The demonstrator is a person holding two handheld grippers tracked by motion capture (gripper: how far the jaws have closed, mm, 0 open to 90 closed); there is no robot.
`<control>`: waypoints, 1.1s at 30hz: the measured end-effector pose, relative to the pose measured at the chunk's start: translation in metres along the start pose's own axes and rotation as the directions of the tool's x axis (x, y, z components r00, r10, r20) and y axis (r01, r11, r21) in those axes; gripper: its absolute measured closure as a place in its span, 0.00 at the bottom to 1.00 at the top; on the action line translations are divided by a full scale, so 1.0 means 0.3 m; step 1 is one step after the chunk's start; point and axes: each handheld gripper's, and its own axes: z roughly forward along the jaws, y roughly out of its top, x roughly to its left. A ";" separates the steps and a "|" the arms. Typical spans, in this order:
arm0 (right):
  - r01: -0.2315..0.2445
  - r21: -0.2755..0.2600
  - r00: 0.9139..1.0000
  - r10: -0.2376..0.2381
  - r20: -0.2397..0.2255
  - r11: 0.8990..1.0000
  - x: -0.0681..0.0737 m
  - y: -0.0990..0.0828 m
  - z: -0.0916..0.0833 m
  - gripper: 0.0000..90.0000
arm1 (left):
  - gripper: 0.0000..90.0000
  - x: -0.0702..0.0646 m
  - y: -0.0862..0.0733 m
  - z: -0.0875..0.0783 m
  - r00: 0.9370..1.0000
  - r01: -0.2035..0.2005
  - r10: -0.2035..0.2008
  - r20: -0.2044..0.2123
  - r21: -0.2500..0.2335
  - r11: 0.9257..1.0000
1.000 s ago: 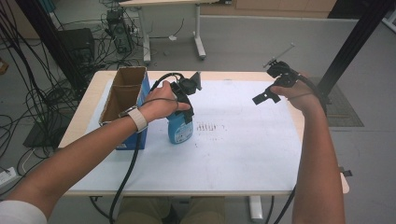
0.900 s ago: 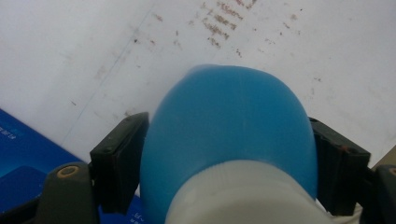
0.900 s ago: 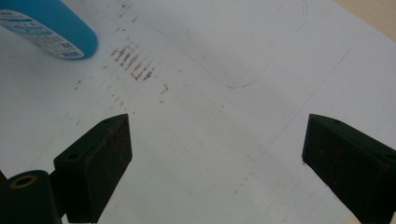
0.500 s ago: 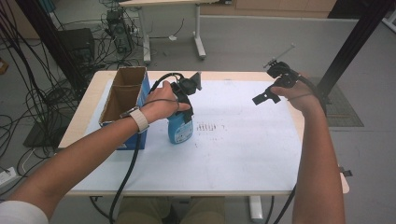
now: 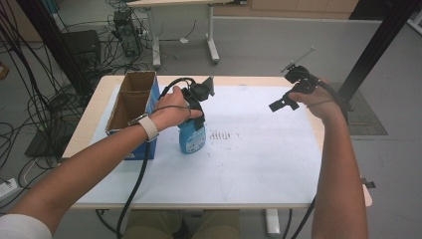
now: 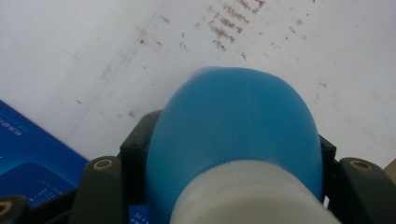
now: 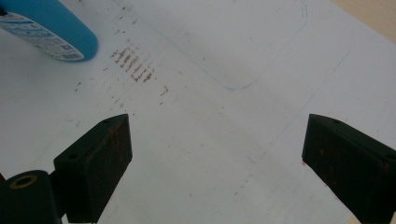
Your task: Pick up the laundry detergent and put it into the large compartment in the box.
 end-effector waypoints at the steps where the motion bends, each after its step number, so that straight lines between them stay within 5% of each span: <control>1: 0.000 -0.001 1.000 0.000 -0.001 1.000 0.000 0.000 0.001 0.09 | 0.43 -0.002 0.002 0.000 1.000 0.002 -0.002 -0.003 0.003 1.000; 33: -0.004 0.003 1.000 0.004 0.003 1.000 0.002 -0.007 -0.008 0.09 | 0.44 0.000 0.001 0.001 1.000 0.030 -0.030 0.001 -0.002 1.000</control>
